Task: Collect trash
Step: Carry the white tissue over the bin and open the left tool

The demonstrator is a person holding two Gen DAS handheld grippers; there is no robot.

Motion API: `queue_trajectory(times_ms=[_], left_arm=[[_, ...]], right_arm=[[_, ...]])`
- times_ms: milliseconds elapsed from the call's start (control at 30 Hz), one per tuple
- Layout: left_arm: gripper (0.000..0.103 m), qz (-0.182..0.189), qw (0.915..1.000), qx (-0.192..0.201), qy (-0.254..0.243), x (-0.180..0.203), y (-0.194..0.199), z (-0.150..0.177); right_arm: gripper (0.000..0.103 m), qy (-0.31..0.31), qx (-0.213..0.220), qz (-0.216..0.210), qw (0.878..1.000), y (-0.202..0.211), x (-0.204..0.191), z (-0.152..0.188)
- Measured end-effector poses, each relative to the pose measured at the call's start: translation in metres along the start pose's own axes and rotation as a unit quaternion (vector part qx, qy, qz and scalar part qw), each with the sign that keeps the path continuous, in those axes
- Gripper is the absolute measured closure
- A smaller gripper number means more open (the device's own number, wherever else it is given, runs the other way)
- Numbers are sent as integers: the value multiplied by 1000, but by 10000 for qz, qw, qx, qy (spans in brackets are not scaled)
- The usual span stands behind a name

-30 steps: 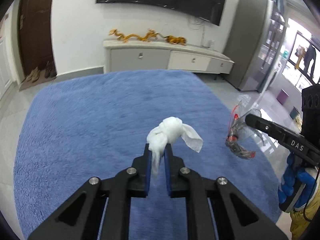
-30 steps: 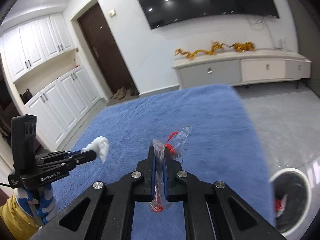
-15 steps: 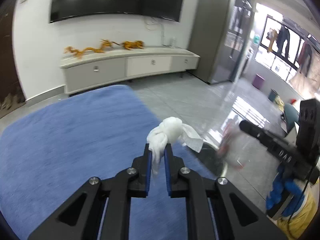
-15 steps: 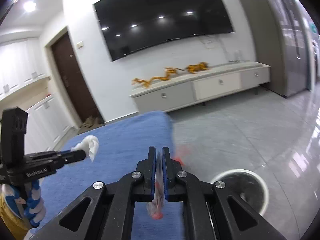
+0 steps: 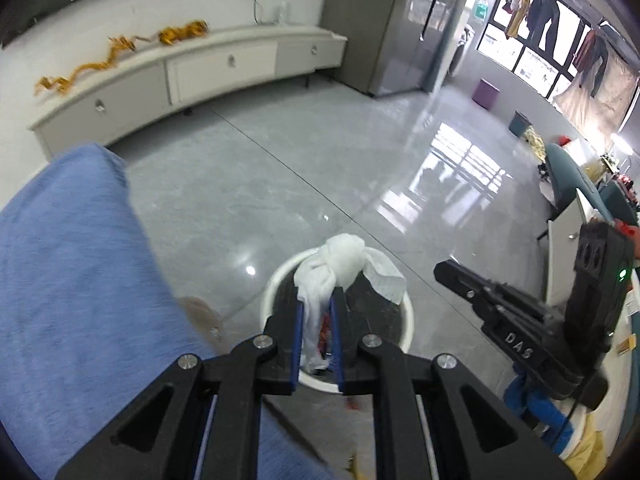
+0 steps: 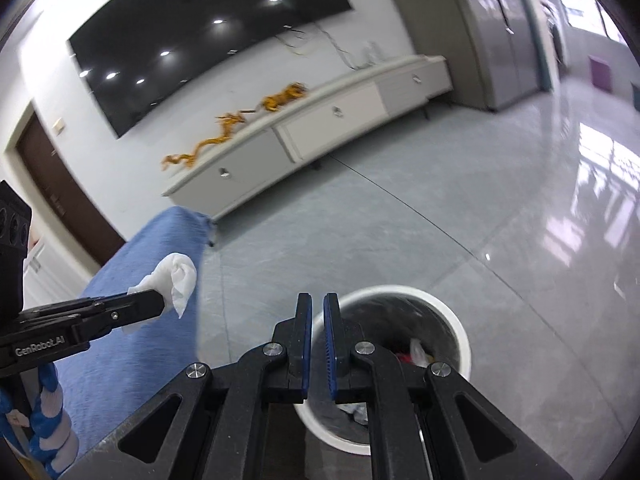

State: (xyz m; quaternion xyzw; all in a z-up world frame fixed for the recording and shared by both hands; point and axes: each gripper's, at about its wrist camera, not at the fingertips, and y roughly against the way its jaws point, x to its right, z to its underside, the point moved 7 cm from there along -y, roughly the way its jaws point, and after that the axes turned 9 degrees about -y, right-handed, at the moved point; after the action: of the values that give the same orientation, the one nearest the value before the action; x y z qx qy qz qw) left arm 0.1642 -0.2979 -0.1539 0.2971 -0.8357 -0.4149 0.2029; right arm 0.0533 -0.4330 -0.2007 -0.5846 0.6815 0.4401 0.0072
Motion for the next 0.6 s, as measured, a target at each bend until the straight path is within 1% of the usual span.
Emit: queue_trajectory(times_ms=[33,67,100,133,167,200,233,267,333,400,467,533,600], left_arm=[[91,67,9999,-85,23,3,-8,-1],[87,149,9997,-195,38,7,-18,-2],[74,201,9994,-263,39,11,-25,-2],[66,249,9992,-304,45,14,-32,-3],[51,284,9991,-296,57,17,-37,-3],[44,308,9991,-283,63,18,-39,-4],[43,364,9989,-281,64,20,-42,-4],[43,399,9988,-295,50,21,-45,-4],[43,356,9987,-374,2,23,-49,2],[43,375,9983,-444,-14,27,-54,6],[43,312,9987,-408,-71,28,-53,9],[43,167,9991,-351,-149,30,-50,12],[43,49,9995,-276,-167,26,-43,14]], right_arm=[[96,-90,-19,33,10000,-2,10,-1],[95,-214,-58,77,9997,-5,22,0],[94,-288,-78,114,9995,-8,30,0],[94,-324,-84,148,9993,-9,36,1],[86,-369,-91,202,9991,-10,42,3],[78,-427,-94,258,9987,-11,50,4],[64,-498,-83,304,9983,-10,59,7],[57,-539,-80,323,9980,-11,63,8],[57,-631,-123,411,9971,-10,78,16],[57,-727,-247,513,9957,-8,96,35],[57,-775,-401,600,9944,-12,110,51],[57,-882,-736,751,9905,-21,135,85],[57,-1150,-1134,809,9835,-33,153,121]])
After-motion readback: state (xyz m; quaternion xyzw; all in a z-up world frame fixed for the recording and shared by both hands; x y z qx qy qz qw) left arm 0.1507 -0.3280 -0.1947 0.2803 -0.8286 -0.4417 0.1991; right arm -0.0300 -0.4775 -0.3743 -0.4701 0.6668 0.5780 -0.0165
